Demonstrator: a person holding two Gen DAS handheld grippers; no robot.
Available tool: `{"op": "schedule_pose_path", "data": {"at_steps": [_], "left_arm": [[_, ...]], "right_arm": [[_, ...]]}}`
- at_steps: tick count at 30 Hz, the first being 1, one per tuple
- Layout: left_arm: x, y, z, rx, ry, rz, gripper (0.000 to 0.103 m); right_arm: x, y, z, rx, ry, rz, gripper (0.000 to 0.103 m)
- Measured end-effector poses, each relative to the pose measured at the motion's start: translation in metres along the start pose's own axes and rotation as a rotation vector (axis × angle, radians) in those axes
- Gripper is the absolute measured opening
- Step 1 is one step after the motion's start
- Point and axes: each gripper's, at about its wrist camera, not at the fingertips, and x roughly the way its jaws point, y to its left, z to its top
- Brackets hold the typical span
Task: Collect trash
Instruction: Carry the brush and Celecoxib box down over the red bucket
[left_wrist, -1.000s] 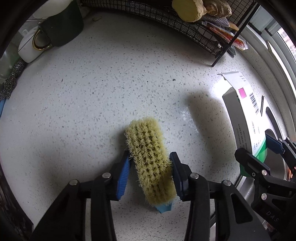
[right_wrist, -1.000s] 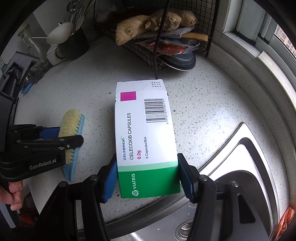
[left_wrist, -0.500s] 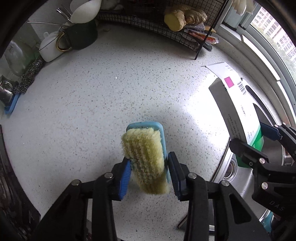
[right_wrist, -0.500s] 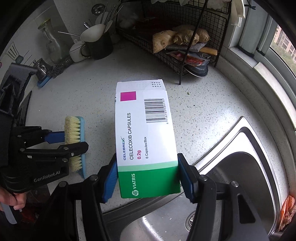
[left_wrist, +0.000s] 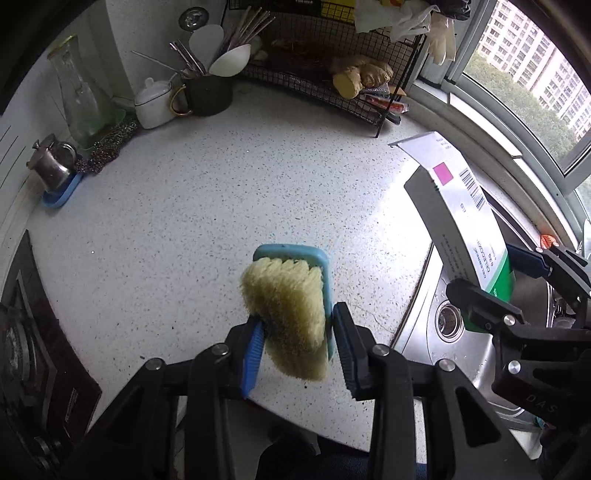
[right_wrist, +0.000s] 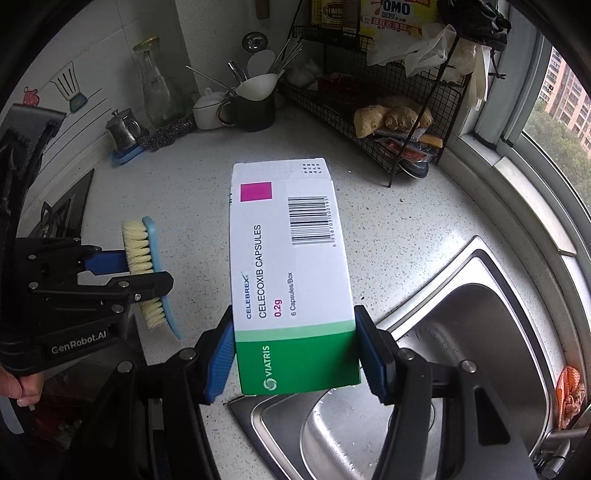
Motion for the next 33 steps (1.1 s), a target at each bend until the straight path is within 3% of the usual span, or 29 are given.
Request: {"op": "schedule_pose_path", "data": {"at_steps": [11, 18, 26, 33], "left_arm": [[-0.067, 0.032, -0.104, -0.009, -0.055, 0.034, 0.033], [-0.087, 0.044, -0.175, -0.032, -0.038, 0.039, 0.033], [-0.071, 0.064, -0.234, -0.117, 0.025, 0.031, 0.033], [-0.012, 0.083, -0.275, -0.208, 0.111, 0.007, 0.033]], "right_arm": [[-0.038, 0.075, -0.043, -0.04, -0.046, 0.023, 0.057], [-0.052, 0.132, -0.078, -0.113, -0.03, 0.017, 0.057], [-0.035, 0.167, -0.112, -0.144, 0.045, 0.041, 0.057], [0.026, 0.182, -0.143, -0.183, 0.169, 0.094, 0.057]]}}
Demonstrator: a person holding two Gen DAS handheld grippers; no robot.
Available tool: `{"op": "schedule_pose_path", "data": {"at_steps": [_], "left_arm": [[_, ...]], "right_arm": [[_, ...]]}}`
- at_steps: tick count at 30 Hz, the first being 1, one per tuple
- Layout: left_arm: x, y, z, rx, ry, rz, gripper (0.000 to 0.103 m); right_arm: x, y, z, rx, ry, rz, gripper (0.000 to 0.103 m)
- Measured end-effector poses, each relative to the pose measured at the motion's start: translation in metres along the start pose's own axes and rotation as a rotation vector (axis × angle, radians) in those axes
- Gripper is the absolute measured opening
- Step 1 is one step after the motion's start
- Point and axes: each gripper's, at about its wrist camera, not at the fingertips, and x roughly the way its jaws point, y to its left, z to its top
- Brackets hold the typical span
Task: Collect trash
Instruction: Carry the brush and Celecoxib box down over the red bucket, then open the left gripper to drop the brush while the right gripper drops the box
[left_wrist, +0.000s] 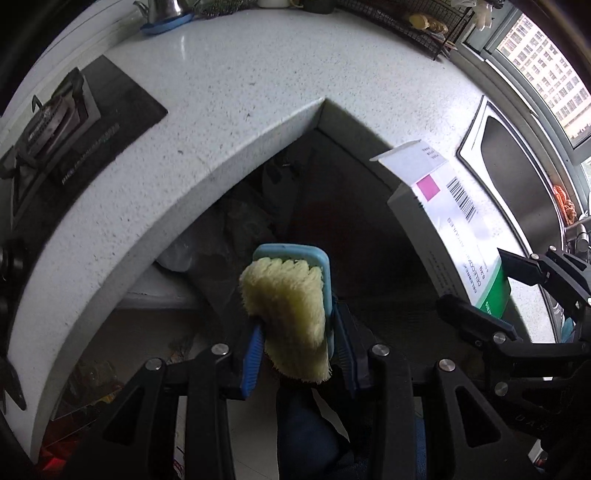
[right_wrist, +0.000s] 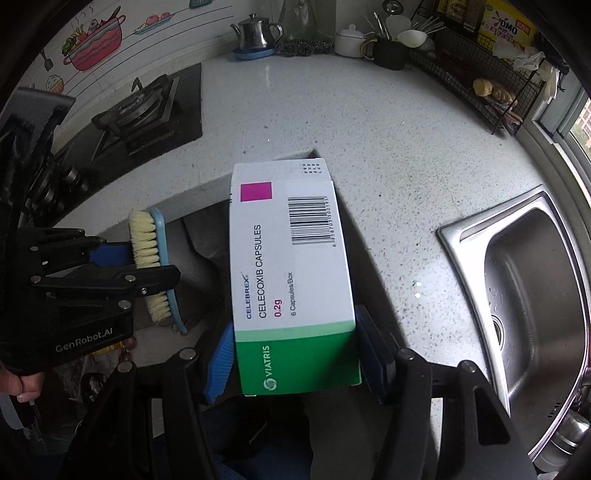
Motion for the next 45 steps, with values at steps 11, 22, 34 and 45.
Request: {"op": "schedule_pose_path", "data": {"at_steps": [11, 22, 34, 45], "left_arm": [[0.176, 0.025, -0.032, -0.056, 0.083, -0.026, 0.033], [0.287, 0.031, -0.022, -0.052, 0.098, -0.002, 0.034], [0.313, 0.031, -0.007, -0.057, 0.087, -0.015, 0.069], [0.316, 0.032, -0.02, -0.019, 0.109, 0.054, 0.103]], "right_arm": [[0.18, -0.023, -0.028, -0.017, 0.137, -0.001, 0.057], [0.289, -0.043, -0.04, -0.046, 0.159, 0.008, 0.057], [0.312, -0.033, -0.043, -0.005, 0.174, -0.005, 0.057], [0.322, -0.031, -0.041, -0.026, 0.188, -0.007, 0.057]]}}
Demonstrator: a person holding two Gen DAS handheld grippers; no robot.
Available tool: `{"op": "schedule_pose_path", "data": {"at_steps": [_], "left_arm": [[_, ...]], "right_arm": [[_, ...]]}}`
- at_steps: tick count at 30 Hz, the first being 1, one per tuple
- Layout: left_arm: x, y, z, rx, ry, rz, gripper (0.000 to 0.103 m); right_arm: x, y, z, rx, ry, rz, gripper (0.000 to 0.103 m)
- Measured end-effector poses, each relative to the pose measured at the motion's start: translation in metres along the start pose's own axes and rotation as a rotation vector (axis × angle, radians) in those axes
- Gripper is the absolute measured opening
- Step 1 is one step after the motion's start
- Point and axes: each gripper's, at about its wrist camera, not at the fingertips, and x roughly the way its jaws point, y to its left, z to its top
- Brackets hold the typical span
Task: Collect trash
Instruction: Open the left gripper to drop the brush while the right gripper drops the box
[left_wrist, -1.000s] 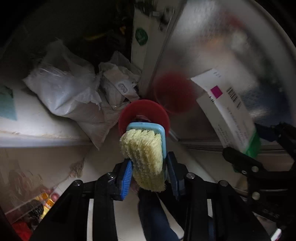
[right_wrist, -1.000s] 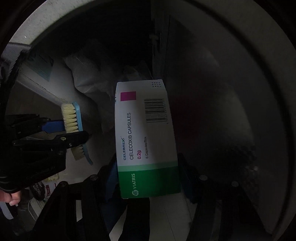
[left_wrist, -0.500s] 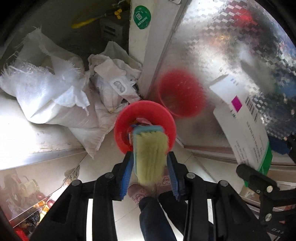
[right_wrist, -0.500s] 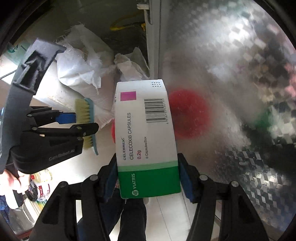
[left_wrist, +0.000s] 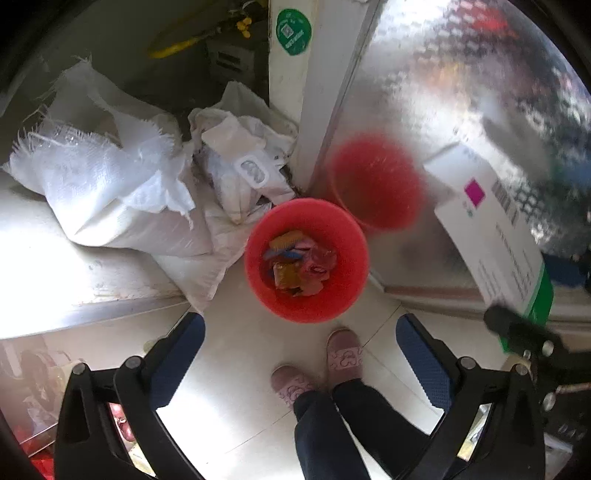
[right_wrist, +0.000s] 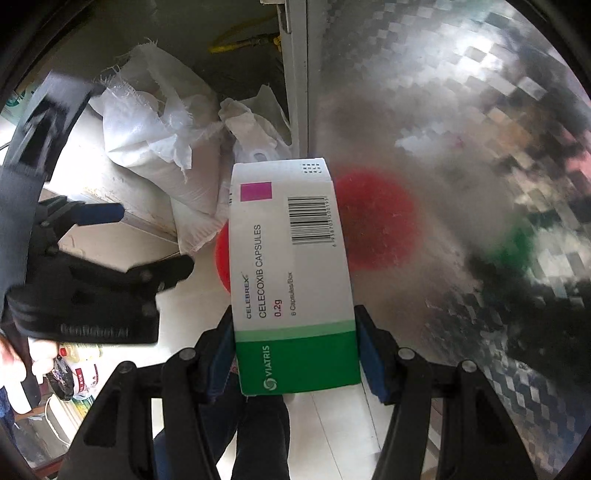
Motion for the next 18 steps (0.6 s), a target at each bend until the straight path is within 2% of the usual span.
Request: {"op": "schedule_pose_path", "data": {"at_steps": [2, 18], "left_arm": [[0.001, 0.005, -0.004, -0.015, 0.005, -0.013, 0.103], [0.009, 0.047, -0.032, -0.149, 0.013, 0.05, 0.103]], "right_arm": [[-0.003, 0.0, -0.001, -0.011, 0.003, 0.001, 0.057], [0.021, 0.032, 0.01, -0.141, 0.058, 0.029, 0.057]]}}
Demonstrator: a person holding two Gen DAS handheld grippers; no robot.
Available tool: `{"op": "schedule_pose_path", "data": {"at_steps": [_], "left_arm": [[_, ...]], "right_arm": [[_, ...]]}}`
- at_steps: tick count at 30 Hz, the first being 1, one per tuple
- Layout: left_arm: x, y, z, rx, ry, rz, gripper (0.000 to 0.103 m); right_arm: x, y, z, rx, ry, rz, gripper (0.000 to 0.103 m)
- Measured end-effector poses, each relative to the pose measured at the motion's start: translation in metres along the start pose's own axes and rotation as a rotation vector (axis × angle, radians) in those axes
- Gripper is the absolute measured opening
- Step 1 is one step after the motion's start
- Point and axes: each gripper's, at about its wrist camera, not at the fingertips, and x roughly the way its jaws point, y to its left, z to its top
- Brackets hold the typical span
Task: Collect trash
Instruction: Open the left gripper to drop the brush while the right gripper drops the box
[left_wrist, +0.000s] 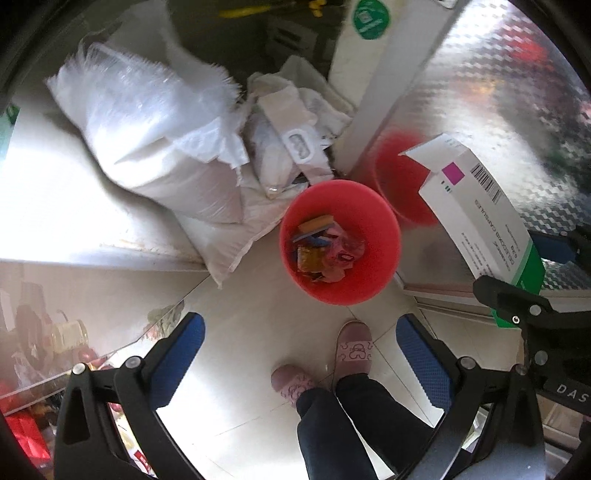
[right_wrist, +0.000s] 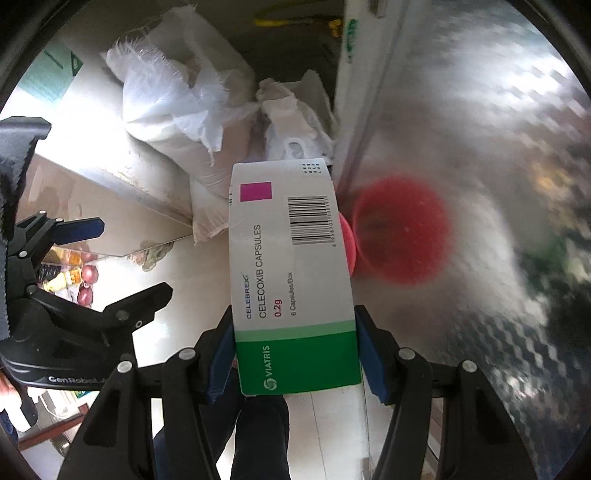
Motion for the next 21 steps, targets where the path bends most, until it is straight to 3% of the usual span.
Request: {"op": "schedule_pose_path", "data": {"at_steps": [10, 11, 12, 14, 16, 18, 21], "left_arm": [[0.01, 0.01, -0.008, -0.026, 0.007, -0.001, 0.103], [0.01, 0.011, -0.01, -0.027, 0.002, -0.002, 0.103], [0.009, 0.012, -0.011, -0.028, 0.0, 0.0, 0.103], [0.008, 0.016, -0.014, -0.036, -0.003, 0.002, 0.103], [0.007, 0.02, -0.017, -0.044, -0.005, 0.01, 0.103], [0.002, 0.024, -0.019, -0.069, -0.015, 0.009, 0.103], [-0.016, 0.03, -0.024, -0.104, -0.056, -0.007, 0.103]], "right_arm": [[0.023, 0.007, 0.006, -0.03, 0.039, 0.031, 0.058], [0.024, 0.006, 0.007, -0.027, 0.043, 0.028, 0.063], [0.026, 0.005, 0.006, -0.02, 0.038, 0.018, 0.076], [0.024, 0.003, 0.005, -0.012, 0.024, 0.011, 0.085], [0.018, 0.002, 0.001, 0.001, 0.017, 0.016, 0.089], [0.012, 0.004, -0.002, 0.006, 0.003, 0.015, 0.1], [-0.002, 0.008, -0.006, -0.008, -0.026, 0.005, 0.102]]}}
